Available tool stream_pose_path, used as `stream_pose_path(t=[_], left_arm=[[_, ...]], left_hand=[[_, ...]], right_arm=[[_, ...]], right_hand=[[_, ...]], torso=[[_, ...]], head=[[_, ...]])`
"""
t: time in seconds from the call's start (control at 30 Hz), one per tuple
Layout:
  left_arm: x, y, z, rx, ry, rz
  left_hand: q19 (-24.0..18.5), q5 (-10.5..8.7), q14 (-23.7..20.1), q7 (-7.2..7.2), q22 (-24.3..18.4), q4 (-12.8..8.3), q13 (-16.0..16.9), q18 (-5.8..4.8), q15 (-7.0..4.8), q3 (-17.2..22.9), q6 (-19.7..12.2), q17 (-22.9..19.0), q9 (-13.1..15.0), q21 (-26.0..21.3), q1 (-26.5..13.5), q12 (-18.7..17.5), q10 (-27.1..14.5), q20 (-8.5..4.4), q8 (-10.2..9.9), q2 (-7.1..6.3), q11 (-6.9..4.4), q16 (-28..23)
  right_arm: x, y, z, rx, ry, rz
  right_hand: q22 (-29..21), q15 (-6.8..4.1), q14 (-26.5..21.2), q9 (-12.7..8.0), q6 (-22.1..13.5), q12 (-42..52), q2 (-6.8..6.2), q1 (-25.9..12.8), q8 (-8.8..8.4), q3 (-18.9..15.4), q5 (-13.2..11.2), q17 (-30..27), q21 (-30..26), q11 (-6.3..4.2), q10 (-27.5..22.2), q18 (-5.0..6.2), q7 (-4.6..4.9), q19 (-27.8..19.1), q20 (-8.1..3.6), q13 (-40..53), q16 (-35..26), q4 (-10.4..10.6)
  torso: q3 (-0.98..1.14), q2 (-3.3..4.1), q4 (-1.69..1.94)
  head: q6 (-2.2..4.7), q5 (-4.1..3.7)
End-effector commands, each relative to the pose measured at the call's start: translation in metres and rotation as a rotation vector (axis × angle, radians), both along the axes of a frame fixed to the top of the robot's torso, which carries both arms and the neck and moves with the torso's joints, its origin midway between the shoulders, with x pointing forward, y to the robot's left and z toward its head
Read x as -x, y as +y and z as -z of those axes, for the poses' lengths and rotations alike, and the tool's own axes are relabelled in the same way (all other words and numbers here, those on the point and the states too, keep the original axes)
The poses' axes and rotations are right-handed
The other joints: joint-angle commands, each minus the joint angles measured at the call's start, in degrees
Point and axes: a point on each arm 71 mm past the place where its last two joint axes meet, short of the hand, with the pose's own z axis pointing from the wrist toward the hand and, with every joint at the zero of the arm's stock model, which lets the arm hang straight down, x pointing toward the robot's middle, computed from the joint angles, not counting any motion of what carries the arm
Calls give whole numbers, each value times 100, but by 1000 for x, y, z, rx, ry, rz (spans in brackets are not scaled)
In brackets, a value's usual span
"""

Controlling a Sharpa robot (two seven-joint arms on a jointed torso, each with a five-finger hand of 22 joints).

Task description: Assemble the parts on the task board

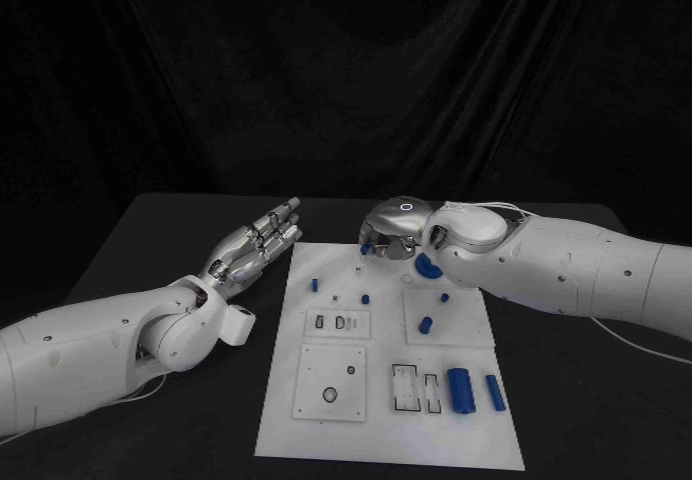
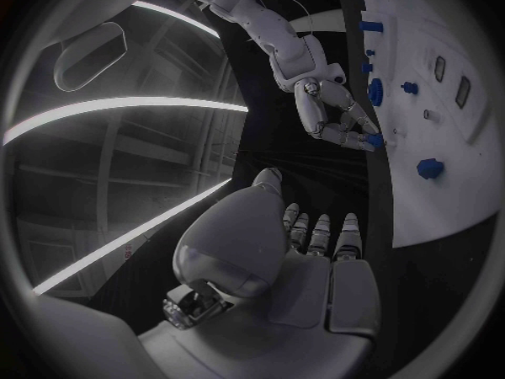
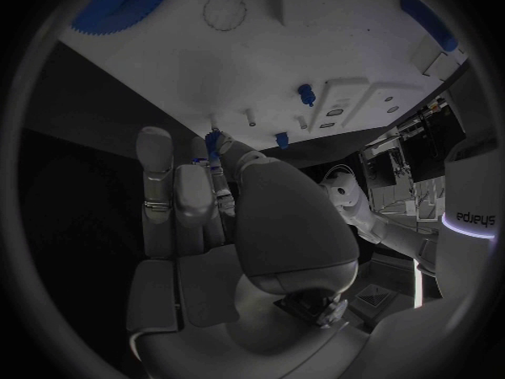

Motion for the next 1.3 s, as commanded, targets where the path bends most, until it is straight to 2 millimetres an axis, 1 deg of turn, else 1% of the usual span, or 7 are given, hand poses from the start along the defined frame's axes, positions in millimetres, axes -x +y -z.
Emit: stream_pose_path(t=[0.03, 0.73, 0.8, 0.87, 0.93, 1.03, 1.3], left_arm=[[0, -2, -2, 11, -6, 16], [-1, -3, -1, 12, -4, 23], [-1, -3, -1, 12, -3, 24], [-2, -3, -1, 12, -3, 24], [-2, -3, -1, 12, -2, 24], [-2, -2, -1, 11, -1, 23], [-1, 4, -1, 8, 0, 13]], left_hand=[[-16, 36, 8, 28, -8, -8, -6, 95, 43, 34, -7, -9, 6, -19, 66, -38, 1, 46, 35, 15, 44, -21], [-16, 36, 8, 27, -8, 1, -6, 97, 79, 79, -17, -9, 4, -19, 86, -38, 1, 83, 31, 20, 53, -21], [-16, 36, 8, 27, -8, 1, -6, 97, 79, 79, -17, -9, 4, -19, 86, -38, 1, 83, 31, 20, 53, -21], [-16, 36, 8, 29, -8, 2, -6, 97, 82, 83, -22, -9, 3, -19, 88, -38, 1, 86, 30, 20, 55, -21], [-16, 36, 8, 46, -8, 4, -6, 97, 93, 100, -23, -9, 3, -19, 93, -38, 1, 97, 30, 23, 58, -21], [-16, 36, 8, 59, -8, 4, -6, 97, 96, 107, -13, -9, 5, -19, 95, -38, 1, 101, 32, 23, 60, -21], [-16, 36, 8, 86, -8, 5, -6, 96, 102, 123, 13, -9, 9, -19, 100, -38, 1, 109, 37, 21, 65, -21]], right_arm=[[-2, -1, 3, 8, 12, 39], [-8, 1, 19, 43, 50, 77], [-8, 1, 19, 43, 51, 77], [-8, 0, 20, 43, 51, 81], [-8, -1, 20, 41, 50, 87], [-8, -6, 18, 20, 28, 96], [-3, -28, -5, -76, -61, 108]], right_hand=[[-1, 43, 35, 173, 53, -36, -49, -28, -59, 2, 30, -8, 24, 21, -33, -92, -70, -24, 39, -10, 3, 29], [-13, 44, -21, 142, -107, -43, -112, -101, -202, 46, 70, -37, -39, 53, -260, -63, -78, -126, 65, -11, -31, 63], [12, 67, -37, 58, -444, -45, -178, -150, -393, 60, 94, -29, -42, 89, -403, -64, -7, -148, 75, -12, -29, 84], [-31, 18, -85, -114, -1144, -40, -310, -212, -405, 48, 82, -67, -122, 131, -699, -38, -197, -225, 52, -13, -71, 92], [-150, 17, -194, -202, -2497, -33, -393, -262, -464, -62, 53, -192, -290, 157, -1236, -17, -427, -369, 45, -8, -194, 53], [-210, 60, -334, -276, -3829, -24, -368, -333, -542, -361, -14, -302, -481, 201, -1903, 8, -385, -520, 83, 7, -293, -37], [-326, 57, -448, -249, -3779, -20, -329, -293, -505, -484, 35, -448, -675, 171, -2089, 44, -443, -651, 91, 22, -422, -104]], torso=[[6, 28, 14], [-4, 12, 6], [-4, 13, 8], [-4, 12, 5], [-5, 11, 7], [-4, 12, 9], [-5, 6, -5]], head=[[7, -20], [23, -15], [20, -15], [15, -16], [6, -18], [14, -19], [45, 29]])
